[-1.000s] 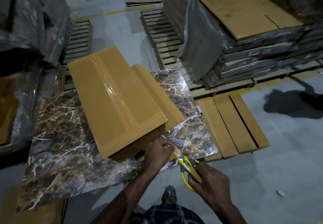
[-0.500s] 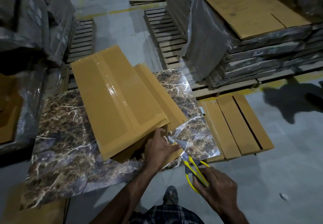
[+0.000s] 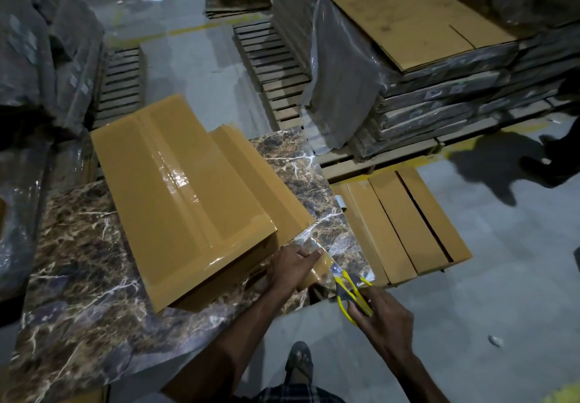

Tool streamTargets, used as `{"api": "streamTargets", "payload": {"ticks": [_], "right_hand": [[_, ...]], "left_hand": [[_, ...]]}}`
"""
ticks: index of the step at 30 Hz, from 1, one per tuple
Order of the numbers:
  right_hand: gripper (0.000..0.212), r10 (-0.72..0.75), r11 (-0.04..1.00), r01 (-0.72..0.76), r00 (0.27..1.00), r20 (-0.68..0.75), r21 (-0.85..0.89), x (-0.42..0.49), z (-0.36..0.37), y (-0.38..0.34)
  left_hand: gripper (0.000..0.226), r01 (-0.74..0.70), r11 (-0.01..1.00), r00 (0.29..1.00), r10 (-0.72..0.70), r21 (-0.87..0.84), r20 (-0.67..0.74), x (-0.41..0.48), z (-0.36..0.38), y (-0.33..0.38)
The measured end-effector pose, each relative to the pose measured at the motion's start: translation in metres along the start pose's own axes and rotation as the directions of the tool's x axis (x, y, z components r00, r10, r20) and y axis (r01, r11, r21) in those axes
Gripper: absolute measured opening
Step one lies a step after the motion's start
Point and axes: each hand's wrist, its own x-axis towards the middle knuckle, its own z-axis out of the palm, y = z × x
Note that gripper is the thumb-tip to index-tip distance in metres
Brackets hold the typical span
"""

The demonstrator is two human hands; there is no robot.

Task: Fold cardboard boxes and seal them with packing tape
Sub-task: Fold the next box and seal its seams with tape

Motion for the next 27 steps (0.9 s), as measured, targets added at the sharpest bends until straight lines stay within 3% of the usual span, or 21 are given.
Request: {"api": "streamTargets", "payload": {"ticks": [5,11,19,23,27], "right_hand": [[0.036,0.100,0.995,-0.100,0.989,0.107,0.000,0.013,0.042,0.034],[0.031,0.241,0.970,-0.226,0.939,0.244,-0.089,0.026,0.068,0.044],[0.040,0.291,0.956,-0.261,0.907,0.306,-0.136,0.033,0.072,0.041],[0.042,0.276,0.956,-0.226,0.910,0.310,-0.187,0.033,0.070,0.039],[0.047,0.243,0.953,-0.158,0.910,0.336,-0.260,0.035,0.062,0.031]], "left_hand": [[0.025,-0.016,1.000,0.995,0.014,0.014,0.095,0.022,0.020,0.022],[0.052,-0.078,0.983,0.992,0.059,0.165,0.114,0.041,0.027,0.022],[0.059,-0.074,0.994,0.993,0.066,0.080,0.102,0.041,0.023,-0.004],[0.052,-0.120,0.988,0.983,0.131,-0.093,0.125,-0.002,0.007,-0.020],[0.044,-0.102,0.986,0.981,0.122,-0.134,0.148,-0.061,-0.020,-0.068]]}}
